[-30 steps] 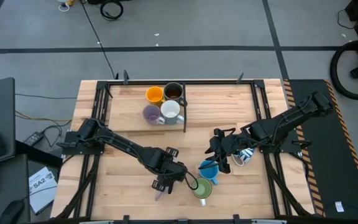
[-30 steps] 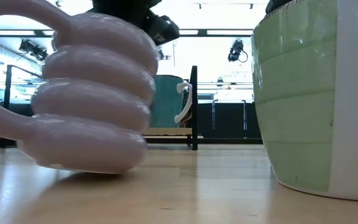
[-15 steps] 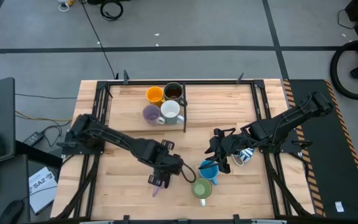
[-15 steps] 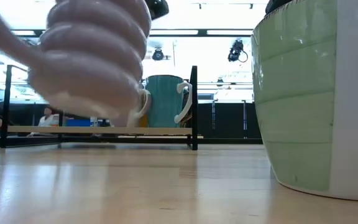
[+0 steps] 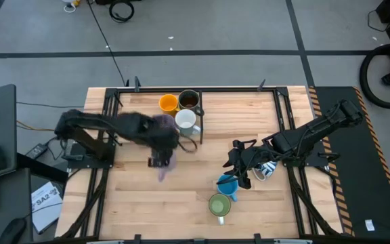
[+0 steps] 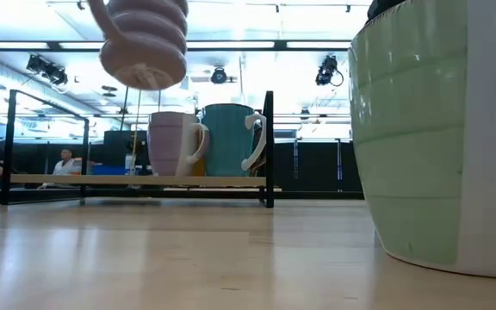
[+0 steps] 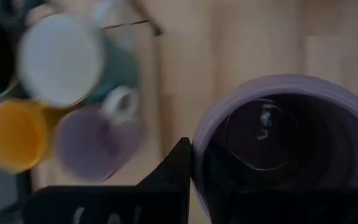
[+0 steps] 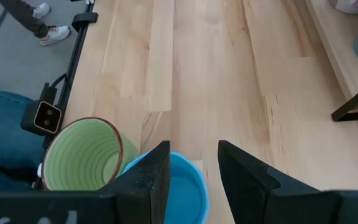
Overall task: Place coffee mugs
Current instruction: Put the purple mug on the shelf
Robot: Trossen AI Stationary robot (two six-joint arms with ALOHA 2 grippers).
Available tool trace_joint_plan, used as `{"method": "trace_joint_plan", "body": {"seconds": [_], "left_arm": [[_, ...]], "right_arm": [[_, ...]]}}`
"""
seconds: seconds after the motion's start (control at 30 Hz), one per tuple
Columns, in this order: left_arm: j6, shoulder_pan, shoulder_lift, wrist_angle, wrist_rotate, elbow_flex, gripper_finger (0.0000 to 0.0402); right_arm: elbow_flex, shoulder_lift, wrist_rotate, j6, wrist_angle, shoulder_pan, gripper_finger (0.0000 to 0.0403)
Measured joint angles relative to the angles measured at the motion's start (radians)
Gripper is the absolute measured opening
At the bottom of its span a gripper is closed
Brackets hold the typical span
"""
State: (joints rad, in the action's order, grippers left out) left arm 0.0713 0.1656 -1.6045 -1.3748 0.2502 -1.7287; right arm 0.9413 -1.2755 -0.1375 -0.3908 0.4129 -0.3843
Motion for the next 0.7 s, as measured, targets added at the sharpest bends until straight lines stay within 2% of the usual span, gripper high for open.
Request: {"method": "trace_joint_plan", "body": {"seconds": [0.17, 0.37, 0.7], "left_arm": [[-0.004, -0.118, 0.11, -0.069, 0.057, 0.0, 0.0028], [-0.024, -0.317, 0.208, -0.107, 0.13, 0.0, 0.0029], [-0.109, -0.71, 0.251, -0.112, 0.149, 0.0, 0.0029]], "right_arm": [[0.0, 0.0, -0.001, 0.001, 0.003, 0.0, 0.014], [0.0, 0.0, -0.003, 0.001, -0.001, 0.0, 0.014], [0.0, 0.0, -0.025, 0.013, -0.008, 0.001, 0.014]]}}
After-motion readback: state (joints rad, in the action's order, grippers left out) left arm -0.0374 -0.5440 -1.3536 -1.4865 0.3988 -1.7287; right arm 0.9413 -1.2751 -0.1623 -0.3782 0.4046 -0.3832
